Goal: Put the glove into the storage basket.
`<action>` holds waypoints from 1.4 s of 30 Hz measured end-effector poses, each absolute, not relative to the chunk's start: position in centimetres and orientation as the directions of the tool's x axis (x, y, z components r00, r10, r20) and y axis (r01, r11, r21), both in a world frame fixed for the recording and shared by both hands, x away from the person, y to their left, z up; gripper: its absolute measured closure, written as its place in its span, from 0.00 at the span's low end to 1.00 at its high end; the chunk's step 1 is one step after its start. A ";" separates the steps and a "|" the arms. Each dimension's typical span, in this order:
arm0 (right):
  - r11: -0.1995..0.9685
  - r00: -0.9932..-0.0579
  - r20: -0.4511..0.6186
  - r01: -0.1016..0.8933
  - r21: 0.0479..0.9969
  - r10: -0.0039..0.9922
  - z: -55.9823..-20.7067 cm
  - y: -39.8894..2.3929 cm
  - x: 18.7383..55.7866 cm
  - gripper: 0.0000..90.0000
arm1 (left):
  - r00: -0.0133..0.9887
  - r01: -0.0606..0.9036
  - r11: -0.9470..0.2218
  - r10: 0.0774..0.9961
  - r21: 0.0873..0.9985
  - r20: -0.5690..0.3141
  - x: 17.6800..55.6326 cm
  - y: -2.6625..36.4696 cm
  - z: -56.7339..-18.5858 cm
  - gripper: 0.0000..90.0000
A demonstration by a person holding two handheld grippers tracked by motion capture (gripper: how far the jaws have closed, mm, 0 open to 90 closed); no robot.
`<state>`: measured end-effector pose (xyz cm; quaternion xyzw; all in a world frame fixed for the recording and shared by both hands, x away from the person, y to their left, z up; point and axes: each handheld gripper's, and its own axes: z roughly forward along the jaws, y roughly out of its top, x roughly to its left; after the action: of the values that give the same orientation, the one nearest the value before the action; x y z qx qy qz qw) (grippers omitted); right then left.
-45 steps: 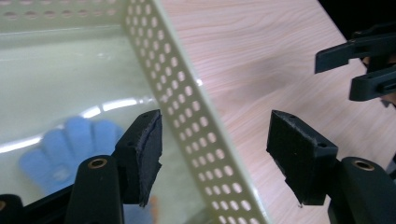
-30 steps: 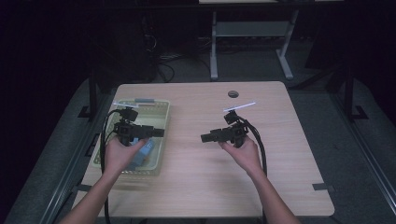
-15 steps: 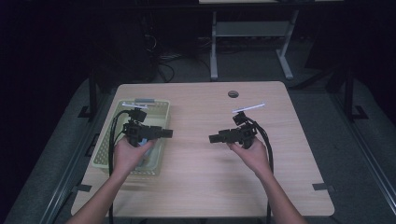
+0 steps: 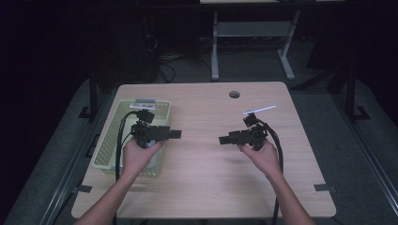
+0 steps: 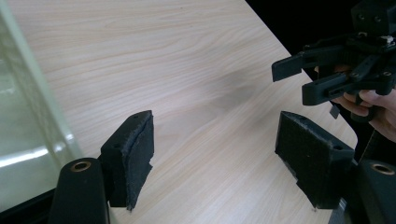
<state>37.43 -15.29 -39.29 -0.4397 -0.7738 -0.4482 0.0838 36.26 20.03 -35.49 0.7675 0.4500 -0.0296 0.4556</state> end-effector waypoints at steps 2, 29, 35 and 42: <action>0.214 -0.600 0.521 0.755 0.620 0.607 -39.3 -15.6 37.4 0.34 | 0.598 0.713 -0.174 0.656 0.680 -0.459 36.2 19.7 -35.5 0.31; 0.191 -0.556 0.525 0.782 0.594 0.644 -41.8 -20.0 35.7 0.31 | 0.663 0.673 -0.191 0.584 0.715 -0.468 34.4 15.7 -37.9 0.27; 0.181 -0.543 0.528 0.789 0.588 0.653 -42.4 -21.1 35.2 0.31 | 0.680 0.665 -0.202 0.563 0.719 -0.470 33.7 14.8 -38.5 0.27; 0.172 -0.537 0.531 0.791 0.588 0.656 -43.1 -21.8 34.6 0.31 | 0.693 0.661 -0.216 0.542 0.718 -0.475 32.9 13.9 -39.7 0.26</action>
<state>34.60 -21.79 -43.11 -0.4751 -0.7614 -0.4341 0.0775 32.87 13.91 -39.66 0.7775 0.3869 -0.0605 0.4920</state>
